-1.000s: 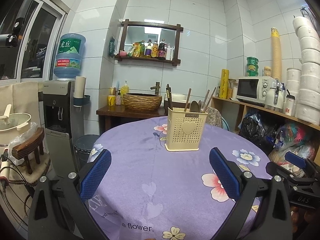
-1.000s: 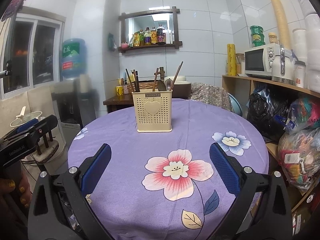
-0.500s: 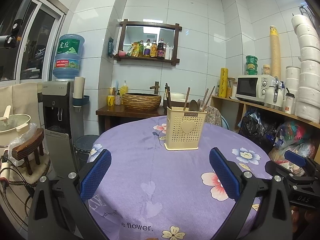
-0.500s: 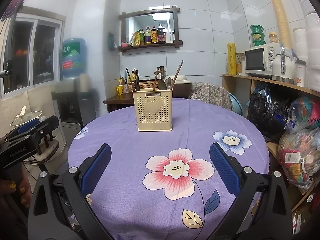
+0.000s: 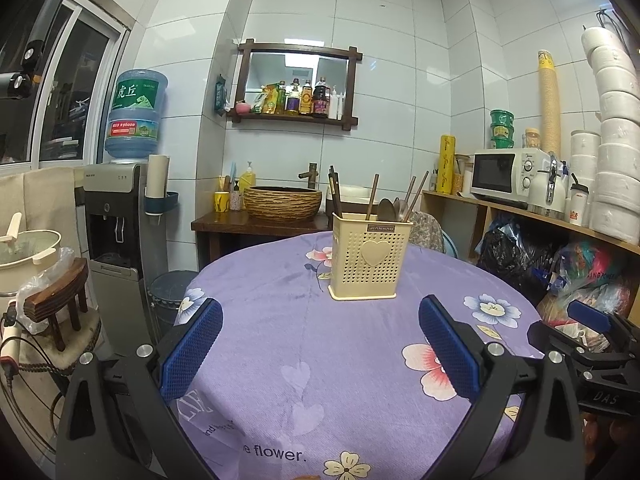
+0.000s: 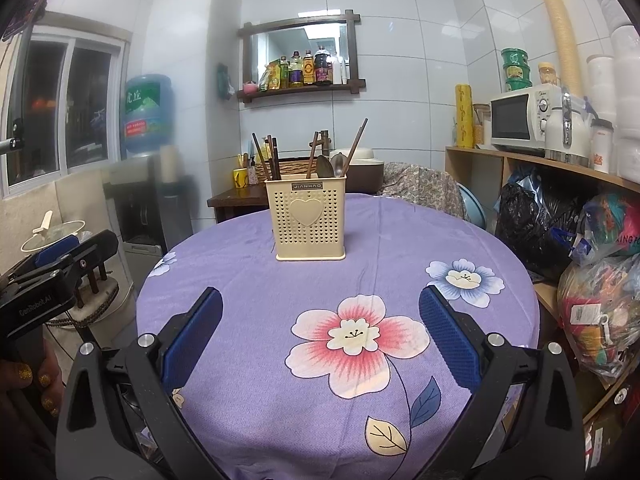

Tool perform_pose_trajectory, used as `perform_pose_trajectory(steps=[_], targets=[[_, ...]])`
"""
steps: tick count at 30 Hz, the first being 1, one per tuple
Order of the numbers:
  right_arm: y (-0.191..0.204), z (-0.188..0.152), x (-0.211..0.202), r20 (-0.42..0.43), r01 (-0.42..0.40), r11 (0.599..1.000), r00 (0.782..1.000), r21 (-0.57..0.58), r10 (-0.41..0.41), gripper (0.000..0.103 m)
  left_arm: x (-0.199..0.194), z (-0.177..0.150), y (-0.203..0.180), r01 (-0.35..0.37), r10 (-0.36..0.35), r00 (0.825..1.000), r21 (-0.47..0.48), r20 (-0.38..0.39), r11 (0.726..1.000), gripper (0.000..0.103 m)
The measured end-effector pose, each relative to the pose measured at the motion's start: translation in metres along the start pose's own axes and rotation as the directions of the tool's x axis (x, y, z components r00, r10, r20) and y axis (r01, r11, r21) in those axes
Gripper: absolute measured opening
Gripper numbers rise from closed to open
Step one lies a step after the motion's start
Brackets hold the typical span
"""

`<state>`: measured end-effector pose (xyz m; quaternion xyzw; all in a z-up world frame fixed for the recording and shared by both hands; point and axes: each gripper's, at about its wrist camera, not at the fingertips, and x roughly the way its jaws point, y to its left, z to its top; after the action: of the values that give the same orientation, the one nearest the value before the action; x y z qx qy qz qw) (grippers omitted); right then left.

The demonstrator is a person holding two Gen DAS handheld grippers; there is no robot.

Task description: Organize utensils

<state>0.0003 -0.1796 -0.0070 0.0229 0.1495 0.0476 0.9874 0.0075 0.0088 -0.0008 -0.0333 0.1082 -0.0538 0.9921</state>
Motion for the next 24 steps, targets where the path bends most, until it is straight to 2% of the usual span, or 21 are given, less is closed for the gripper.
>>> perform_pose_trajectory(steps=[24], targets=[[0.0003, -0.0055, 0.0016, -0.009, -0.003, 1.0, 1.0, 0.003, 0.003, 0.097, 0.0049, 0.0003, 0.0055, 0.026, -0.027, 0.999, -0.023, -0.035, 0.999, 0.098]])
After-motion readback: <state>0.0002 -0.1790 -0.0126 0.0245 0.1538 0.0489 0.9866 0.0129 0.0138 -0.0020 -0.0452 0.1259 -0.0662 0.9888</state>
